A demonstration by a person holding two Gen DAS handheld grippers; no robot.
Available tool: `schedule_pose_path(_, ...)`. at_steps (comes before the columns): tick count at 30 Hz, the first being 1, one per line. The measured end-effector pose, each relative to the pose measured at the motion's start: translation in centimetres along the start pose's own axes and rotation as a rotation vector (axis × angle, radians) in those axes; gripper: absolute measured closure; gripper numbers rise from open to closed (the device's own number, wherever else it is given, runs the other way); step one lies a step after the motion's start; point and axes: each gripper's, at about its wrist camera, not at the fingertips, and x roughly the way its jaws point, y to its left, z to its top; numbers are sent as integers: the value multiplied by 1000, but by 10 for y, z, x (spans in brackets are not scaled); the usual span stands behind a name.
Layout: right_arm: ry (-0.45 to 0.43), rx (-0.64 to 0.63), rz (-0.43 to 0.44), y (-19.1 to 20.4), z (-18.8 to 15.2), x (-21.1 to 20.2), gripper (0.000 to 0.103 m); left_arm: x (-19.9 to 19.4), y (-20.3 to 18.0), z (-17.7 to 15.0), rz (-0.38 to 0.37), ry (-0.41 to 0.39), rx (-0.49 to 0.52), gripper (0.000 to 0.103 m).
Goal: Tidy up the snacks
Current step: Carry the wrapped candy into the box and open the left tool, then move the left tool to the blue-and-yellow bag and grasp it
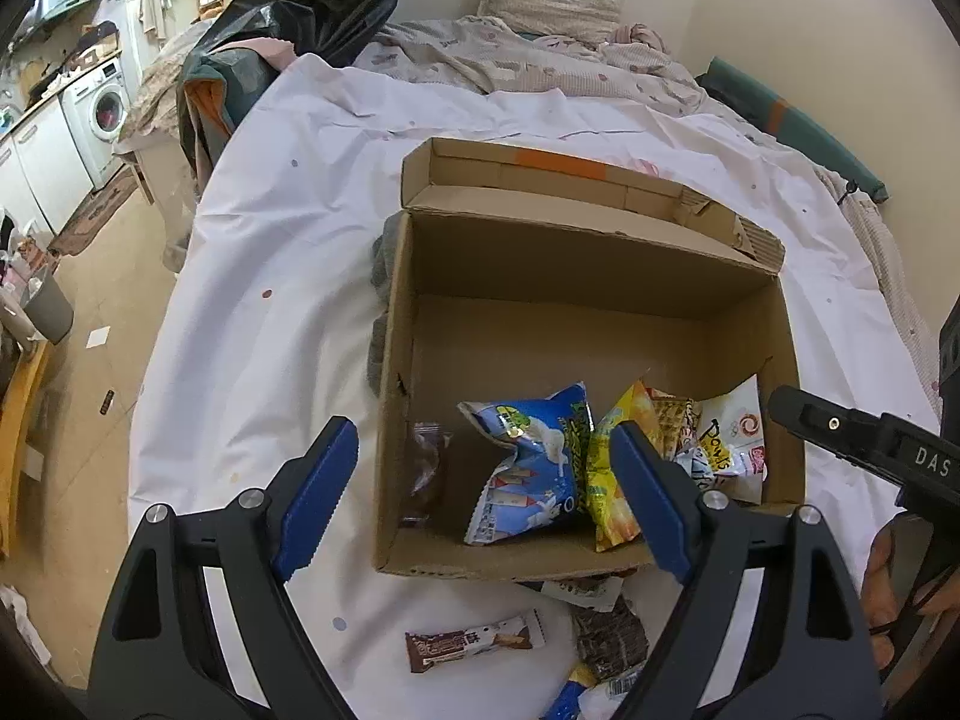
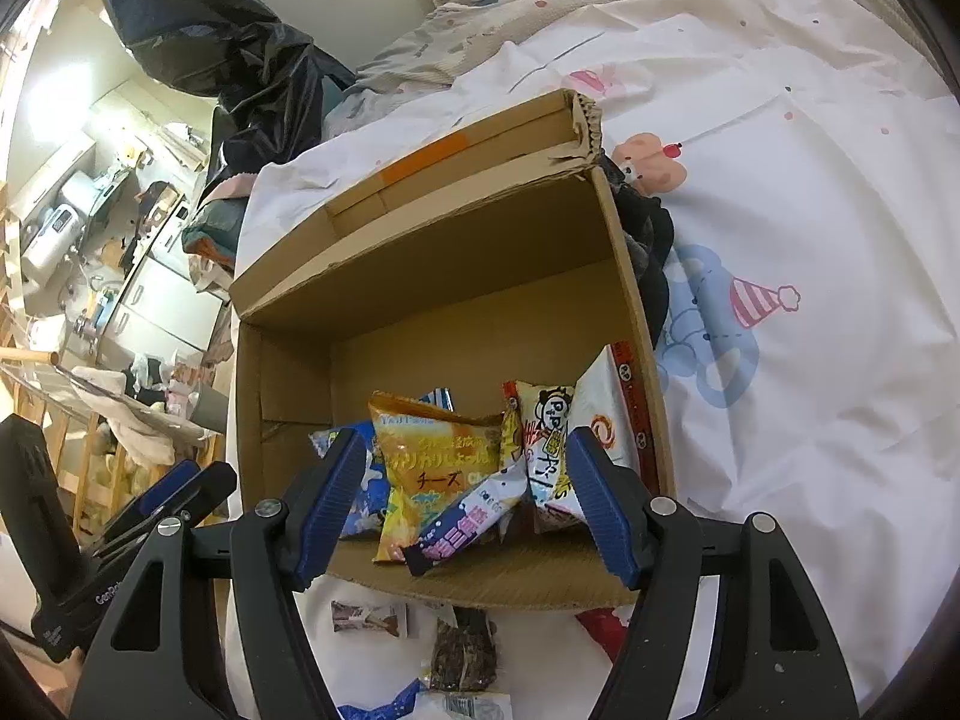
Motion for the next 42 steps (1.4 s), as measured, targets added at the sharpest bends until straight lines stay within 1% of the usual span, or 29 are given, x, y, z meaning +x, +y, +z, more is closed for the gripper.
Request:
schedule_pose_path(2,-2,-5,-4,0,-2,-3,31,-4,1,-2,-5,-6,-4,19)
schedule_pose_path(5,-6,-4,-6,0,-7,-9,31,-15,1,-5,-35,-24,14,20)
schedule_pose_path(8,-9,-10,-9,0,-12,-16,31,-28,0,-7,-30,-60,51,20)
schedule_pose_path(10,-10,-18,-12,1,-17,-22,31,-35,1,-11,-20,-77,56,20)
schedule_pose_path(17,-12,-24,-15,1,-39,-37,31,-44,15,-29,-17,-54,15,20)
schedule_pose_path(21,-11,-37,-20,3,-52,-44,31,-51,22,-40,1,-55,-10,20)
schedule_pose_path(22,-11,-42,-22,4,-56,-46,31,-53,24,-43,-5,-54,-22,20)
schedule_pose_path(24,-11,-49,-26,4,-62,-49,31,-54,27,-46,-29,-39,-35,18)
schedule_pose_path(26,-9,-46,-28,3,-69,-53,29,-53,28,-51,-46,-21,-41,8)
schedule_pose_path(28,-4,-37,-27,1,-75,-56,25,-52,28,-56,-50,-6,-39,6)
schedule_pose_path(30,-1,-19,-16,0,-79,-58,24,-49,26,-62,-62,36,-32,6)
schedule_pose_path(31,0,-17,-11,-1,-80,-59,21,-47,25,-65,-81,58,-28,6)
schedule_pose_path(32,3,-16,-10,0,-81,-59,19,-44,22,-69,-108,94,-21,6)
schedule_pose_path(33,6,-14,-11,0,-82,-60,19,-39,19,-74,-130,139,-6,6)
schedule_pose_path(34,9,-12,-10,0,-82,-60,19,-36,16,-77,-135,165,8,6)
schedule_pose_path(39,15,-8,-18,-1,-83,-61,18,-7,-12,-111,-193,392,132,6)
schedule_pose_path(40,16,1,-14,-2,-83,-61,18,3,-22,-121,-201,461,179,6)
schedule_pose_path(42,25,11,-12,-3,-82,-59,18,11,-36,-135,-201,511,239,6)
